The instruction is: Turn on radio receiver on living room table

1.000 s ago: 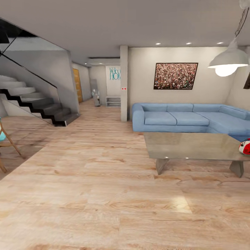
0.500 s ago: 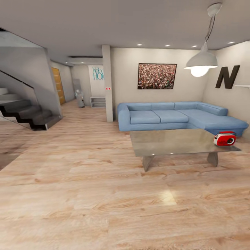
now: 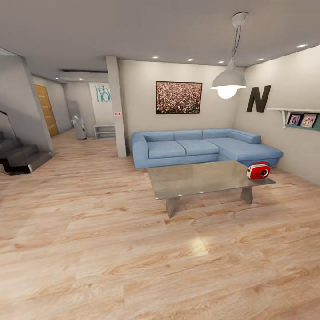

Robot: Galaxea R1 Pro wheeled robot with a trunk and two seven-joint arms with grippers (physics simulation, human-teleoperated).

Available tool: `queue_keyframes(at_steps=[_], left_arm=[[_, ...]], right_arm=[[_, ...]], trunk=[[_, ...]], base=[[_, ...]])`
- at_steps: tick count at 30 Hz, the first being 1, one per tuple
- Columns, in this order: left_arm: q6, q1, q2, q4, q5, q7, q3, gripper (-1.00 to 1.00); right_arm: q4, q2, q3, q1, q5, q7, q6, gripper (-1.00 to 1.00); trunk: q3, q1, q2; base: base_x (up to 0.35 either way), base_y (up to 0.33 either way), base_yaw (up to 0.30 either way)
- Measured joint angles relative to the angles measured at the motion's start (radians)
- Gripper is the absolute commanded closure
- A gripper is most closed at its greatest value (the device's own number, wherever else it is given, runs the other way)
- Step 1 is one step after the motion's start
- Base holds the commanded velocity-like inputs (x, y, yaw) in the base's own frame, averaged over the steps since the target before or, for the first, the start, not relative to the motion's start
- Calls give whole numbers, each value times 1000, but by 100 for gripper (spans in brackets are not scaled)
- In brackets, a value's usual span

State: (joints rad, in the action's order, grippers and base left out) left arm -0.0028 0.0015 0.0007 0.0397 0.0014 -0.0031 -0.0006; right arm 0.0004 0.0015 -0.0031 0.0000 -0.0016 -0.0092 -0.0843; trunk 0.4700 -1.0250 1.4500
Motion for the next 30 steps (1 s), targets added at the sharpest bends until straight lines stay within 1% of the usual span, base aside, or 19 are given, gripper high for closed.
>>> queue_keyframes(at_steps=[30], left_arm=[[-1, 0, -2, 0, 0, 0, 2, -100]], right_arm=[[0, -1, 0, 0, 1, 0, 0, -100]], trunk=[[0, 0, 0]], base=[[0, 0, -289]])
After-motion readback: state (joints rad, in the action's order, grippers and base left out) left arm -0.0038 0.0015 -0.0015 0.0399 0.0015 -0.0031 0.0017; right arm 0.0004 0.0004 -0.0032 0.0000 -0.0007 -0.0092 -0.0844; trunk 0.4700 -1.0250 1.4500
